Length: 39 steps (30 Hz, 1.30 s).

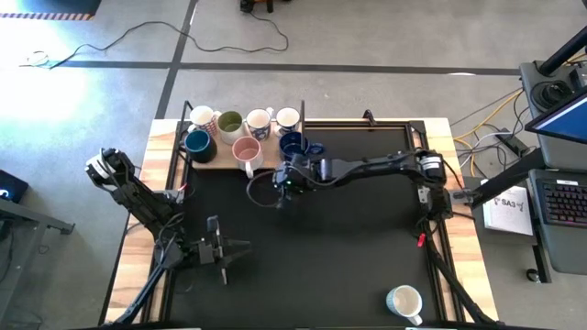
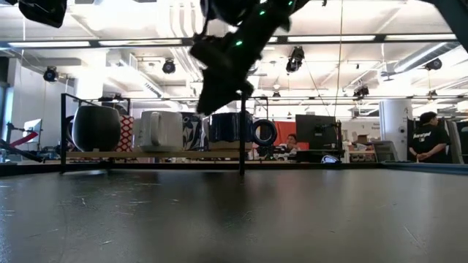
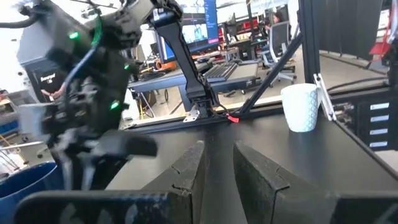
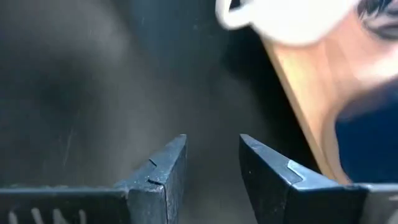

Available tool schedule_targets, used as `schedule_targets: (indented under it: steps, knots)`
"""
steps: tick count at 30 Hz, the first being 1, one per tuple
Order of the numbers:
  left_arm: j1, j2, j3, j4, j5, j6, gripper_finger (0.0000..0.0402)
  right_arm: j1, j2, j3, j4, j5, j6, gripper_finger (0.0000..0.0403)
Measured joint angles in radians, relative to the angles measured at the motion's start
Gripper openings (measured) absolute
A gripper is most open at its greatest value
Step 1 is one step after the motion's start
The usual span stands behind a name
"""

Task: Place coffee mugs
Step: Adjust the blue mug on the shelf

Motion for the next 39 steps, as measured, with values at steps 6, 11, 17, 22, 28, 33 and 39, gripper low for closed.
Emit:
schedule_targets:
  steps: [6,11,17,22,28,33,39]
  knots:
    - [0.000,0.000,0.007,-0.017,-0.002,-0.002,0.0066,0.021,-0.142,-0.116,-0.083,0.057,-0.032,0.0132]
    - [0.000,0.000,0.007,-0.020,-0.006,-0.001,0.0066,-0.008,-0.271,-0.235,-0.108,0.172,-0.058,0.0129]
    - [0.003,0.000,0.033,-0.020,-0.013,0.043,0.0066,-0.113,-0.380,-0.362,-0.103,0.296,-0.075,0.0127]
    - [0.004,0.000,0.085,-0.020,-0.014,0.149,0.0066,-0.215,-0.394,-0.428,-0.076,0.299,-0.088,0.0127]
    - [0.002,0.000,0.143,-0.029,-0.123,0.315,0.0066,-0.283,-0.373,-0.451,-0.059,0.339,-0.125,0.0124]
    - [-0.011,-0.045,0.138,-0.019,-0.288,0.354,0.0066,-0.292,-0.364,-0.467,-0.013,0.336,-0.138,0.0120]
    - [-0.008,-0.011,0.156,-0.031,-0.171,0.284,0.0066,-0.291,-0.366,-0.489,0.034,0.333,-0.158,0.0123]
